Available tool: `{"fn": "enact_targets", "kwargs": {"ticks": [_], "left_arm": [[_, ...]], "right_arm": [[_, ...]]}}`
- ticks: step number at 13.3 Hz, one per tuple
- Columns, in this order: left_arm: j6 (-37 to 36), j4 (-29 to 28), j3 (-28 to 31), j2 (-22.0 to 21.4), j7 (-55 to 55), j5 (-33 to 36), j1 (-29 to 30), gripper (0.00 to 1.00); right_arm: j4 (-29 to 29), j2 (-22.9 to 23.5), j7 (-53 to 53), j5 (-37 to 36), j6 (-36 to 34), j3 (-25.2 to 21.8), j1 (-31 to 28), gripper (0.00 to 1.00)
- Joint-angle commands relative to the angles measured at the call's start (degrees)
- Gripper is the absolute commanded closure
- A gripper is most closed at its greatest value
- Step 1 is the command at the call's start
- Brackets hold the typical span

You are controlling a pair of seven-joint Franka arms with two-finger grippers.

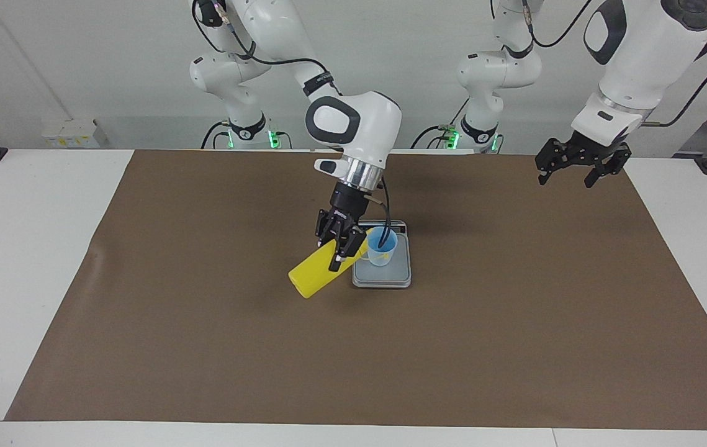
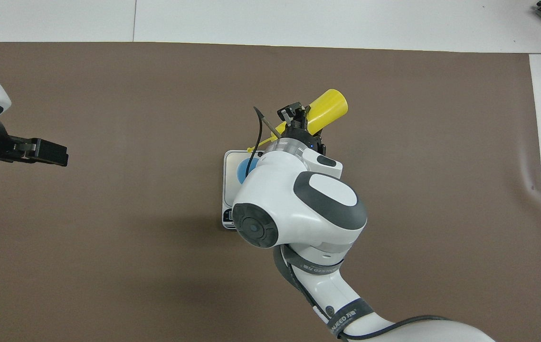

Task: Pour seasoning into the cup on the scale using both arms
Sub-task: 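Carry the bottle back and lower it with the right gripper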

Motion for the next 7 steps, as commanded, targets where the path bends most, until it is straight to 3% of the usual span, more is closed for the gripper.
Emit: {"fn": "enact_targets", "kwargs": {"ticks": [1, 4, 7], "left_arm": [[-0.28, -1.64, -0.26, -1.6, -0.4, -0.7, 0.65, 0.0], [-0.28, -1.64, -0.26, -1.6, -0.4, -0.7, 0.65, 0.0], [-0.28, -1.55, -0.26, -1.6, -0.4, -0.7, 0.65, 0.0]], "right_arm": [[-0.37, -2.59, -1.17, 12.23, 0.22, 0.56, -4.2, 1.0], [-0.02, -2.86, -1.52, 27.59, 0.22, 0.47, -9.47, 1.0], [-0.55, -3.21, -10.55, 40.72, -1.1, 0.47, -14.31, 1.0]]}}
